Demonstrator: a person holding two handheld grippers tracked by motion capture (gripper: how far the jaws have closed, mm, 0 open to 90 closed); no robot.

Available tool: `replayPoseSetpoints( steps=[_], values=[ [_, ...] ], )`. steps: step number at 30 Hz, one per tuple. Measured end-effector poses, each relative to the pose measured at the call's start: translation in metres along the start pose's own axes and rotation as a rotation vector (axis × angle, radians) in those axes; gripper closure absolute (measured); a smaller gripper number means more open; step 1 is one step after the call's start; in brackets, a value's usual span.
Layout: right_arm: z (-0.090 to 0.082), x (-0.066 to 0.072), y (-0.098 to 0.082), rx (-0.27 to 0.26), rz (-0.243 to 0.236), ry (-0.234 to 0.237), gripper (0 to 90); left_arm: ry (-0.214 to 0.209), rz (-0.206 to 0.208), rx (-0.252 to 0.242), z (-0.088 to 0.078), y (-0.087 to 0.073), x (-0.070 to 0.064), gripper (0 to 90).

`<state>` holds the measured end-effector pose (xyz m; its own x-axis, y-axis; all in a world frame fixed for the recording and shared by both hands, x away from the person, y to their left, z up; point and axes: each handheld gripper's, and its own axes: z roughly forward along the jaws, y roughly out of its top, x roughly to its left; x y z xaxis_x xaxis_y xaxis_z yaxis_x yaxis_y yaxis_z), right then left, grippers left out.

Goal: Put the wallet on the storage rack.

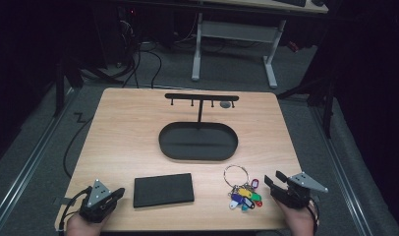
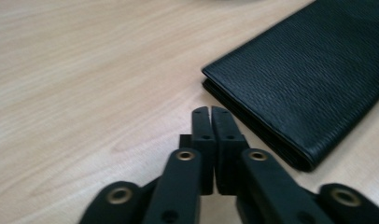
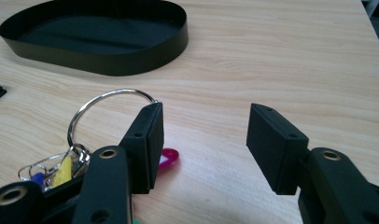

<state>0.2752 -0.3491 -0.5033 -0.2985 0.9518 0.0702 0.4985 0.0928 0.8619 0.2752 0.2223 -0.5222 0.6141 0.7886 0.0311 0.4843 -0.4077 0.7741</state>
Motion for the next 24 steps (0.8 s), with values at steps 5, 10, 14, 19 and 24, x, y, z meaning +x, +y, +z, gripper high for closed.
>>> replayPoseSetpoints(
  steps=[5,10,14,19,24],
  values=[
    [0.011,0.005,0.007,-0.002,-0.012,0.033,46.9,-0.003,0.033,0.029,0.001,-0.003,-0.014,90.0],
    [0.024,0.011,0.015,-0.004,-0.026,0.072,46.8,-0.010,0.064,0.050,-0.003,-0.007,-0.028,90.0],
    [0.032,0.018,0.021,-0.012,-0.040,0.100,46.8,-0.015,0.088,0.052,-0.003,-0.007,-0.038,90.0],
    [0.038,0.021,0.023,-0.003,-0.042,0.115,46.7,-0.066,0.104,0.038,-0.004,-0.006,-0.051,90.0],
    [0.040,0.019,0.023,-0.012,-0.018,0.115,46.3,-0.138,0.149,0.038,0.004,0.002,-0.077,89.8]
  ],
)
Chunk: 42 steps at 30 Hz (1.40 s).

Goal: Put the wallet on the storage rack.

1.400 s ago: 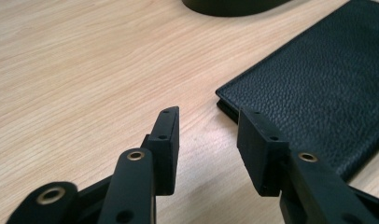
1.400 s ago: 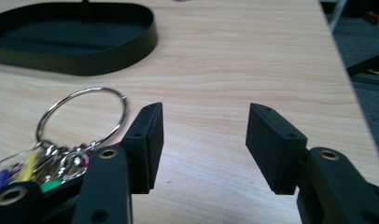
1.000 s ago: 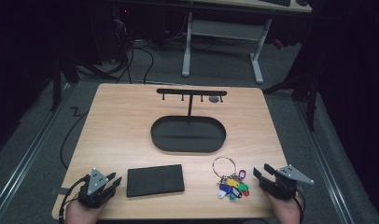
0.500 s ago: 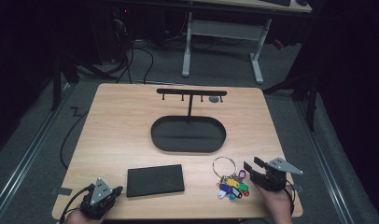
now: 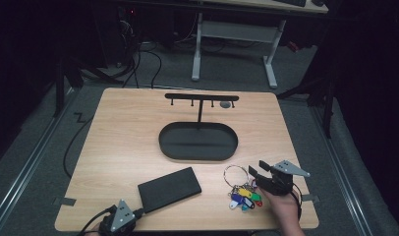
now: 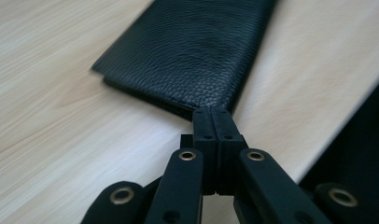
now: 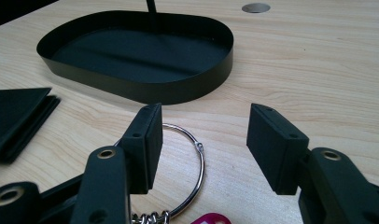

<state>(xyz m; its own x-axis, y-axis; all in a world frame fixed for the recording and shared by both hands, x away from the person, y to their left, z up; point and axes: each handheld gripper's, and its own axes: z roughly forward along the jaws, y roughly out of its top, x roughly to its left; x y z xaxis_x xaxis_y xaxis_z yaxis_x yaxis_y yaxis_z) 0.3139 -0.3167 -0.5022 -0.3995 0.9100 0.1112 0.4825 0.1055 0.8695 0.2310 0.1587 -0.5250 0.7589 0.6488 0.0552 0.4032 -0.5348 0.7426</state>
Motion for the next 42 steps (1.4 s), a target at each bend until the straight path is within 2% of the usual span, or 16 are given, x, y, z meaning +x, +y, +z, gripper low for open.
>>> replayPoseSetpoints(
  steps=[2,3,4,7,9,11,12,14,17,22,25,27,32,38,40,42],
  values=[
    [0.001,0.001,0.000,0.009,-0.001,-0.001,46.0,-0.029,0.026,-0.004,0.009,0.009,-0.010,88.6],
    [0.002,0.001,0.000,0.012,-0.007,-0.001,45.9,-0.029,0.026,-0.004,0.009,0.009,-0.010,88.2],
    [0.002,0.001,0.000,0.015,-0.008,-0.002,45.6,-0.037,0.054,-0.002,0.013,0.014,-0.015,87.0],
    [0.000,0.001,-0.001,0.024,-0.015,-0.007,44.8,-0.049,0.051,-0.004,0.013,0.014,-0.014,82.7],
    [-0.003,-0.001,-0.005,0.037,-0.024,-0.025,44.1,-0.059,0.021,-0.020,0.005,0.008,-0.004,79.7],
    [-0.006,-0.003,-0.006,0.039,-0.024,-0.035,43.5,-0.053,0.016,-0.024,0.002,0.007,-0.001,78.5],
    [-0.009,-0.004,-0.008,0.039,-0.022,-0.045,42.5,-0.029,0.001,-0.051,-0.007,0.006,0.007,76.8],
    [-0.014,-0.007,-0.011,0.032,-0.021,-0.061,38.4,-0.038,-0.019,-0.075,-0.012,0.008,0.015,75.0],
    [-0.022,-0.009,-0.016,0.028,-0.023,-0.088,32.1,-0.035,-0.012,-0.101,-0.013,0.013,0.018,73.0],
    [-0.034,-0.014,-0.026,0.045,-0.033,-0.115,28.4,-0.018,0.039,-0.099,-0.004,0.024,0.015,64.1],
    [-0.040,-0.018,-0.031,0.040,-0.016,-0.125,26.2,-0.028,0.072,-0.095,0.004,0.030,0.011,62.3],
    [-0.044,-0.020,-0.033,0.043,-0.011,-0.132,26.2,-0.032,0.080,-0.096,0.006,0.033,0.010,61.0],
    [-0.056,-0.026,-0.040,0.043,0.020,-0.161,26.3,-0.056,0.117,-0.089,0.020,0.044,-0.002,53.5],
    [-0.057,-0.025,-0.043,0.049,0.019,-0.159,26.7,-0.033,0.166,-0.083,0.031,0.051,-0.013,42.9],
    [-0.055,-0.024,-0.043,0.049,0.024,-0.150,26.6,-0.014,0.187,-0.083,0.033,0.051,-0.016,40.4],
    [-0.052,-0.024,-0.042,0.051,0.020,-0.138,26.7,-0.016,0.199,-0.079,0.035,0.050,-0.017,39.0]
  ],
)
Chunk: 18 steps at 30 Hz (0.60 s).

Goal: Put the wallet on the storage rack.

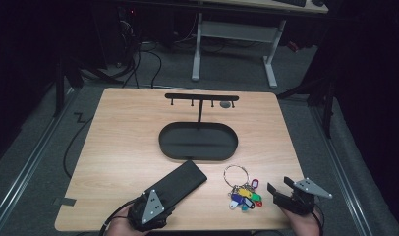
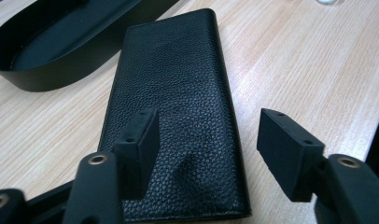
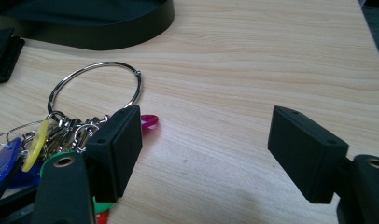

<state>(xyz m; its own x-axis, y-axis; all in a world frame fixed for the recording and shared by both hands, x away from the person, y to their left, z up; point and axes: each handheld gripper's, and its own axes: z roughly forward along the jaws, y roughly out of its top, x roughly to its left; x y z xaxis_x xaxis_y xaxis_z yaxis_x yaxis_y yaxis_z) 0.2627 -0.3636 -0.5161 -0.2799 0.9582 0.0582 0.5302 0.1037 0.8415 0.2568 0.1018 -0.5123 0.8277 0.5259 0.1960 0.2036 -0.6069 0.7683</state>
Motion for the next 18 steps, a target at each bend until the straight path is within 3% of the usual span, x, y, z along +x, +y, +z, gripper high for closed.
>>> replayPoseSetpoints(
  steps=[5,8,13,14,18],
  values=[
    [0.004,0.002,0.002,0.006,-0.014,0.013,26.7,0.014,0.016,0.035,0.008,-0.002,-0.001,37.4],
    [0.002,0.003,0.001,0.007,-0.009,0.019,26.9,0.067,0.061,0.072,0.014,-0.003,-0.006,39.6],
    [-0.001,0.002,0.002,-0.005,-0.006,0.013,27.5,0.083,0.082,0.077,0.017,-0.004,-0.008,40.5],
    [-0.001,0.001,0.002,-0.007,-0.003,0.013,27.5,0.099,0.108,0.066,0.018,-0.005,-0.010,40.9],
    [0.000,-0.001,0.002,-0.006,0.008,0.014,27.6,0.109,0.117,0.043,0.019,-0.009,-0.008,46.1]
  ],
)
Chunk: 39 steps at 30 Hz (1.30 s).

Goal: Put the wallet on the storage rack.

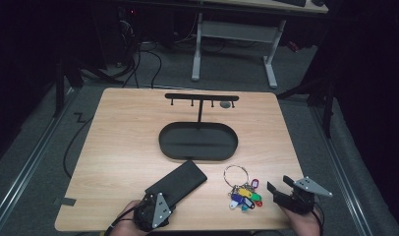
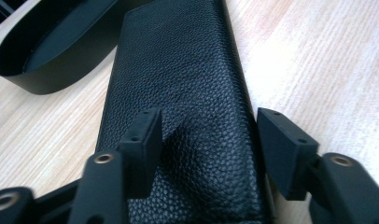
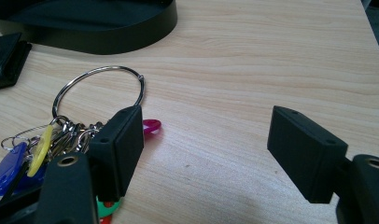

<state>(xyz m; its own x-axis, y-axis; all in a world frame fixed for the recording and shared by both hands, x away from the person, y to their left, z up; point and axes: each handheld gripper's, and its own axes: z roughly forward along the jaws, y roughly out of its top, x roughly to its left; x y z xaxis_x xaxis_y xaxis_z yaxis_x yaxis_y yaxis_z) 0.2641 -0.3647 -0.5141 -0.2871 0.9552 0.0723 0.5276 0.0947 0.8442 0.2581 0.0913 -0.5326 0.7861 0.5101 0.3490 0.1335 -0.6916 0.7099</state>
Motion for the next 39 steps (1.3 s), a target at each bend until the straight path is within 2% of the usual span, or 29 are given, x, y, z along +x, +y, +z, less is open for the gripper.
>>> replayPoseSetpoints(
  steps=[4,6,10,12,14,20,23,27,30,32,33,36,39],
  values=[
    [0.002,0.001,0.000,0.005,-0.003,0.008,27.7,-0.009,-0.016,-0.025,-0.001,-0.004,0.002,51.5],
    [0.001,0.002,0.001,-0.001,0.002,0.010,27.8,-0.004,-0.019,-0.028,-0.002,-0.004,0.002,57.4],
    [0.001,0.003,0.000,-0.011,0.004,0.015,28.2,-0.010,-0.007,-0.035,-0.003,-0.003,0.001,65.1],
    [0.003,0.003,0.001,0.001,0.009,0.019,28.4,-0.013,-0.003,-0.036,-0.004,-0.003,0.001,68.3],
    [0.003,0.004,0.002,0.002,0.001,0.011,28.7,-0.002,0.010,-0.032,-0.005,-0.002,0.000,72.3],
    [0.007,0.007,0.004,-0.008,0.001,0.029,29.3,-0.004,0.015,-0.040,-0.006,-0.002,0.002,76.4],
    [0.009,0.007,0.004,-0.010,0.015,0.045,29.4,0.004,0.015,-0.049,-0.009,-0.001,0.002,77.8],
    [0.007,0.010,0.007,-0.022,-0.001,0.043,29.6,-0.003,-0.021,-0.064,-0.015,0.000,0.008,79.8],
    [0.003,0.011,0.006,-0.032,0.010,0.042,30.9,-0.003,-0.042,-0.082,-0.020,0.001,0.010,81.0],
    [0.002,0.011,0.007,-0.037,0.002,0.041,30.9,-0.006,-0.072,-0.098,-0.023,0.002,0.013,81.4],
    [0.002,0.011,0.007,-0.041,0.000,0.039,30.9,-0.006,-0.072,-0.098,-0.023,0.002,0.013,81.6],
    [0.003,0.008,0.009,-0.046,0.020,0.040,30.9,-0.003,-0.133,-0.121,-0.030,0.004,0.018,81.9],
    [0.007,0.007,0.009,-0.038,0.024,0.040,31.1,-0.002,-0.156,-0.128,-0.034,0.005,0.017,82.0]
  ],
)
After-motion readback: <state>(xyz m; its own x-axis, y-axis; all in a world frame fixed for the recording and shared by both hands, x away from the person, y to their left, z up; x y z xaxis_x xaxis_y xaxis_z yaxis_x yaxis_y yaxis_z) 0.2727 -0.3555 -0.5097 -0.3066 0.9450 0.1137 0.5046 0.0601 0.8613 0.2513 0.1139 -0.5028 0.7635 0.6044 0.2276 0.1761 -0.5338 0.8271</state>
